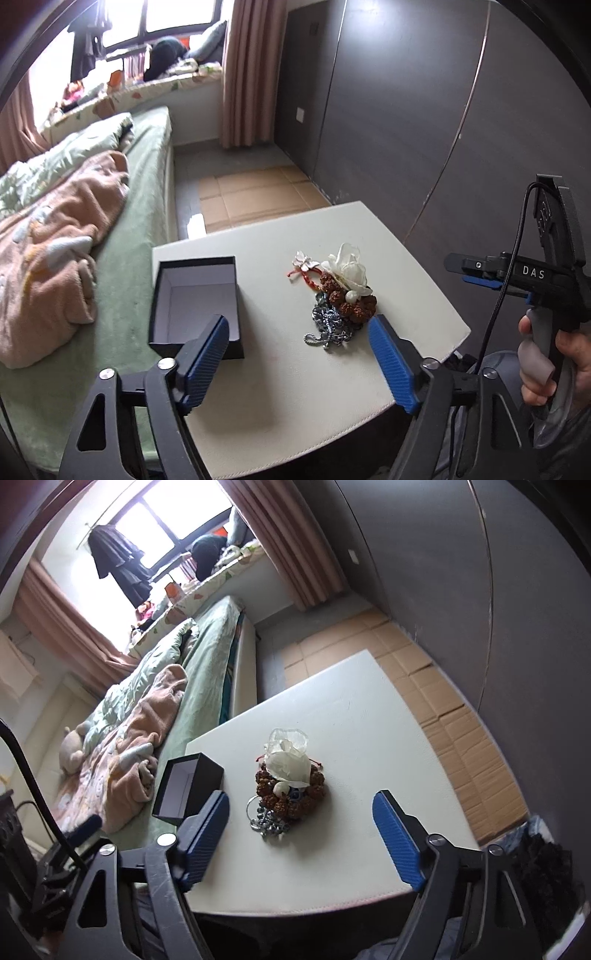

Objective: Organize jewelry
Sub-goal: 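Lower both grippers over the jewelry pile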

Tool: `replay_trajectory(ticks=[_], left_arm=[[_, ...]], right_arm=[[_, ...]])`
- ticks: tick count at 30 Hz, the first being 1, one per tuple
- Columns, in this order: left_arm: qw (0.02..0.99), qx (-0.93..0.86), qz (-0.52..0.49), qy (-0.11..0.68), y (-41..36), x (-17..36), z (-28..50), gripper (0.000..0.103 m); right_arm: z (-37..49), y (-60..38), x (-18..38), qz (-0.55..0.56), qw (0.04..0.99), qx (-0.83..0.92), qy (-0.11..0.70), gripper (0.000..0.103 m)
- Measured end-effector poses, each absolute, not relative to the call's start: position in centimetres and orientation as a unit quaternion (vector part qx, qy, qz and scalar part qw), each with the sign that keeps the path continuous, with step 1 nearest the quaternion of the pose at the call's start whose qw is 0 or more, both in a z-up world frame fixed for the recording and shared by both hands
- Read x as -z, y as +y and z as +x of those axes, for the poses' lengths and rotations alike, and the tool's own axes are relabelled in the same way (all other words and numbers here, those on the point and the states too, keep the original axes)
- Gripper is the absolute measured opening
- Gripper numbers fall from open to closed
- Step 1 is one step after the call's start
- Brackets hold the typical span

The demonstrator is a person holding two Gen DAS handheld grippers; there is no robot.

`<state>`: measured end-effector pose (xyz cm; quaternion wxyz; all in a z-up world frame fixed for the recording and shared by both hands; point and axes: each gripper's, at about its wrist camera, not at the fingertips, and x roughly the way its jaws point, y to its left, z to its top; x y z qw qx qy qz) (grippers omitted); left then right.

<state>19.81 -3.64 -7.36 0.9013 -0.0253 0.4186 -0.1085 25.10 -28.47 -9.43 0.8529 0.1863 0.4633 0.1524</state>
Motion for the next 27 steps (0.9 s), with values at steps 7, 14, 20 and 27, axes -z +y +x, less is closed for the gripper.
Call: replay_trajectory(ticks=[7,14,20,27], left_arm=[[0.878,0.111,-0.06,0.461,-2.6,10.2,24.0,0.065],[0.869,0.106,-0.058,0.48,-2.2,12.0,26.2,0.063],[0.863,0.107,-0.055,0.491,-2.3,12.8,27.6,0.063],[0.858,0.116,-0.056,0.498,-3.3,12.9,28.4,0.063]], right_arm=[[29.7,-26.8,12.4,0.196,0.824,-0.174,0.502,0.08],[32.9,-24.3,16.1,0.209,0.8,-0.204,0.523,0.08],[34.6,-23.2,17.6,0.218,0.788,-0.22,0.532,0.08],[35.2,-22.2,19.5,0.177,0.795,-0.206,0.542,0.011]])
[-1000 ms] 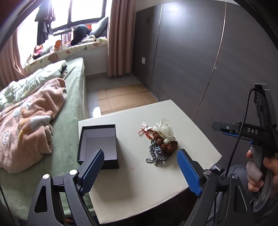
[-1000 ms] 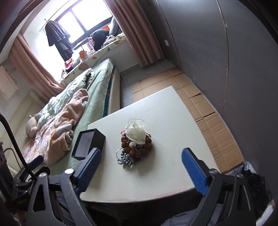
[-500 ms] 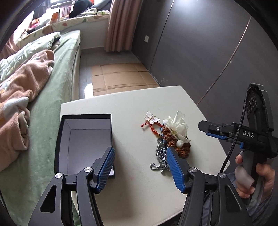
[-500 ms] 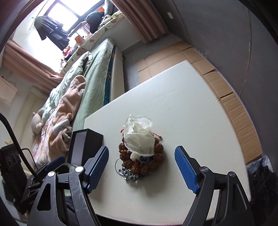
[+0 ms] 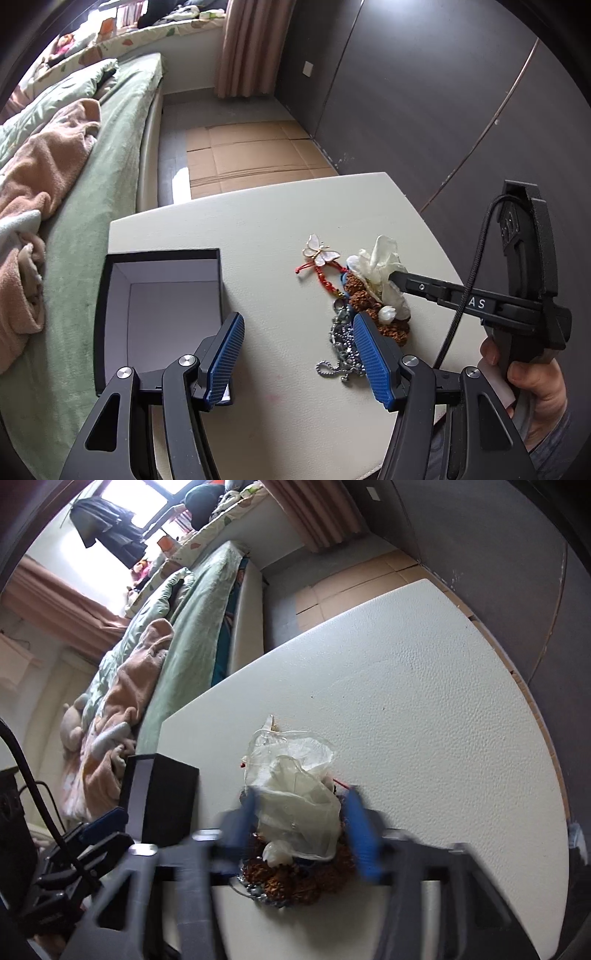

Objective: Organize jewelry

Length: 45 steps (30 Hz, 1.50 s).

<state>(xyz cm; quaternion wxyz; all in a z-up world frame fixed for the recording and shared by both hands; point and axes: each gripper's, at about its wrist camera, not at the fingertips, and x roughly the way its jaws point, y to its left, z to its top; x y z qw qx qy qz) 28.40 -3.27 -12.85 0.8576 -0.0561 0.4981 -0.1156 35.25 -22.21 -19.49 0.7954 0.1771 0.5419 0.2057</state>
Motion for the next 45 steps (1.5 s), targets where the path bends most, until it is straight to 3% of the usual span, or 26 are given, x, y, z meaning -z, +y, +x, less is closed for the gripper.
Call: replay_trajectory(ticks=[1,5,17,22,24,26,45], left_arm=[[0.857,0.116,-0.052,0.499,-3.6,12.8,28.5,0.063],[0.85,0.131,-0.057,0.507,-4.6,13.0,29.4,0.063],[0.824,0.142,-0.093,0.54,-7.3,15.9,31.3,0.063],[0.803,0.139,-0.131,0.565,-8.3,17.6,32.3,0.044],[0.806,0.119,-0.113,0.569,-8.9,18.1,32.5,0.027],[0.808,0.111,-0.107,0.569,-9.3,18.2,32.4,0.025],[0.865,0.124,-0.092,0.478,-7.5,7.6,27.4,0.023]], right_arm=[[35.2,-22.4,19.5,0.181,0.793,-0.209,0.543,0.006],[34.3,-23.6,18.7,0.195,0.804,-0.217,0.519,0.003],[31.5,-28.0,15.7,0.273,0.822,-0.216,0.451,0.003],[31.2,-28.5,15.8,0.298,0.821,-0.203,0.443,0.003],[31.1,-28.7,15.8,0.309,0.82,-0.198,0.439,0.003],[31.2,-28.8,16.0,0.32,0.817,-0.196,0.438,0.003],[29.3,-27.2,13.5,0.356,0.812,-0.24,0.395,0.003]])
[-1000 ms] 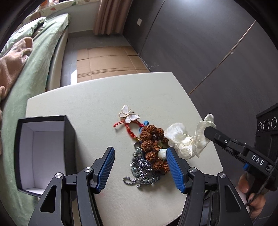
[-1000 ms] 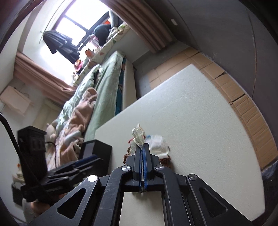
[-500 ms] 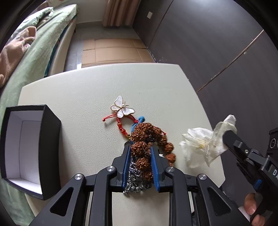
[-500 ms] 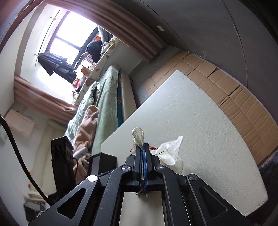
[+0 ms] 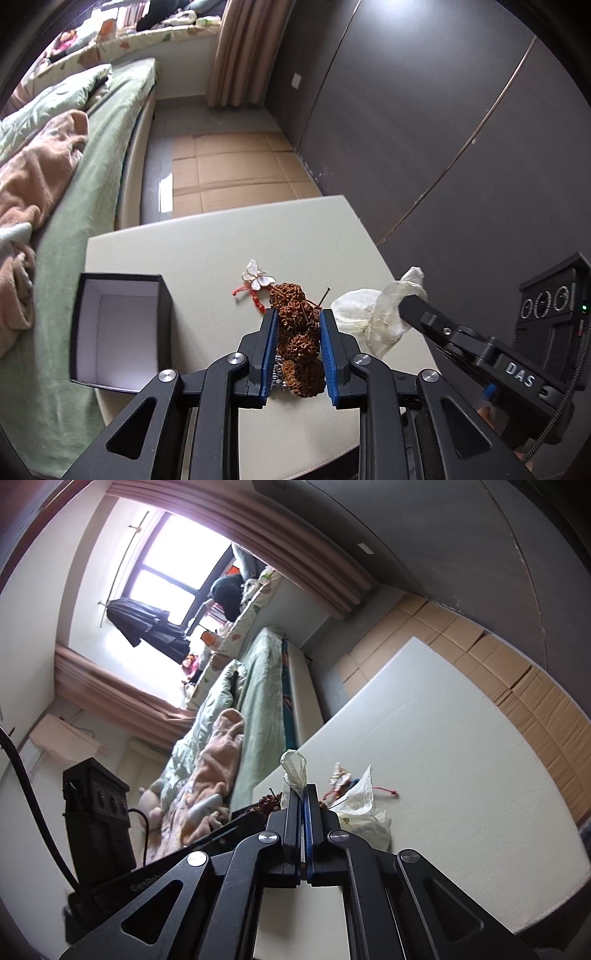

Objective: Organize jewelry

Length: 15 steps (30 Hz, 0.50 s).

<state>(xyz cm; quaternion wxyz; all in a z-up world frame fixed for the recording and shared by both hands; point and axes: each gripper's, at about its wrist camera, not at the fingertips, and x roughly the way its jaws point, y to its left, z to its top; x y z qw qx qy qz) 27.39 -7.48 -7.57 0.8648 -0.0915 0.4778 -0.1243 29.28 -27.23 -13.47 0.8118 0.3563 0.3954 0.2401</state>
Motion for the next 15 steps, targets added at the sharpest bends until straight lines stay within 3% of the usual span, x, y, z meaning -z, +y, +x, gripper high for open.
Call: replay_trajectory(ticks=[15], left_arm=[[0.889,0.069,-0.128,0.434,2.0,4.1,24.7,0.023]], right_arm=[[29.1,-18.6,11.8,0.367,0.804,-0.292,0.367,0.003]])
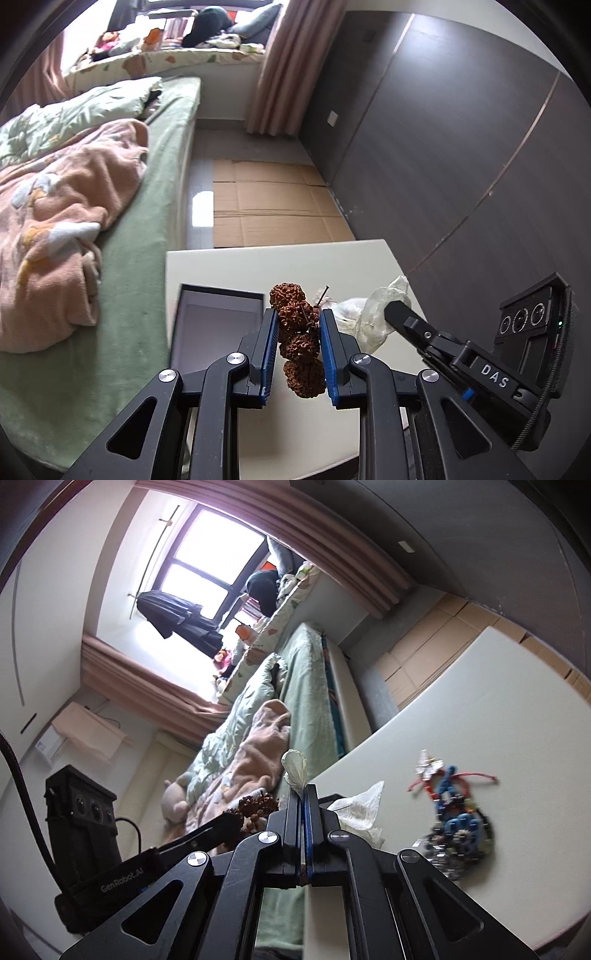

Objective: Organize jewelry

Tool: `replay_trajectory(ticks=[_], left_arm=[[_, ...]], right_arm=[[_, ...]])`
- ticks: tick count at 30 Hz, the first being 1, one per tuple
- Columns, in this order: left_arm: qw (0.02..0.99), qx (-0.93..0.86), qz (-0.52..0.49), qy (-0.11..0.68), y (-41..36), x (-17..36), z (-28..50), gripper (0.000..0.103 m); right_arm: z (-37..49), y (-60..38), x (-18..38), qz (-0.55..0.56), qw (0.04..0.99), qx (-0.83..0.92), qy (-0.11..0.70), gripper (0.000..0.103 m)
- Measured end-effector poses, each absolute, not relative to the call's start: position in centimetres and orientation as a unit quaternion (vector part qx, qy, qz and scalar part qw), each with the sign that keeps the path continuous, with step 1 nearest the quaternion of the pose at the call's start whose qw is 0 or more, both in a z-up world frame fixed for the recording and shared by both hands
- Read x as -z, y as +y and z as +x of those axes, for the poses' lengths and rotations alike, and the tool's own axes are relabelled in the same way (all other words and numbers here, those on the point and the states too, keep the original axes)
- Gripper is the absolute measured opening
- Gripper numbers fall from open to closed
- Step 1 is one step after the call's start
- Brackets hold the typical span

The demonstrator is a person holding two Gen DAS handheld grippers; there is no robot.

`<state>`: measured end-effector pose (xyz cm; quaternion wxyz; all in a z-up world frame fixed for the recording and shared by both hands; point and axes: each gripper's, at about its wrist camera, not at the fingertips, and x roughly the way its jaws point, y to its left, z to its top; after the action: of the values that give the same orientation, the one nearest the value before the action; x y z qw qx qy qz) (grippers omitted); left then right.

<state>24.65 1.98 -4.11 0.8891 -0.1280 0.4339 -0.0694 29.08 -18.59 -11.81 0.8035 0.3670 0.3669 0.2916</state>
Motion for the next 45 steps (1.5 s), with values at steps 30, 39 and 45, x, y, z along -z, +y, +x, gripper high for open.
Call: replay_trajectory(ticks=[30,39,45], left_arm=[[0.886,0.041,-0.148,0.437,6.2,4.7,24.8,0.024],[0.87,-0.014,-0.138,0.474,6.1,7.3,25.2,0.077],[0.869,0.024,-0.122,0.478,3.1,6.8,24.8,0.077]], right_arm=[[30.6,-17.4,12.9,0.296,0.801,-0.273,0.443,0.085],[29.0,-22.9,11.8,0.3,0.815,-0.25,0.428,0.086],[28.8,-24.2,12.5,0.281,0.818,-0.228,0.448,0.091]])
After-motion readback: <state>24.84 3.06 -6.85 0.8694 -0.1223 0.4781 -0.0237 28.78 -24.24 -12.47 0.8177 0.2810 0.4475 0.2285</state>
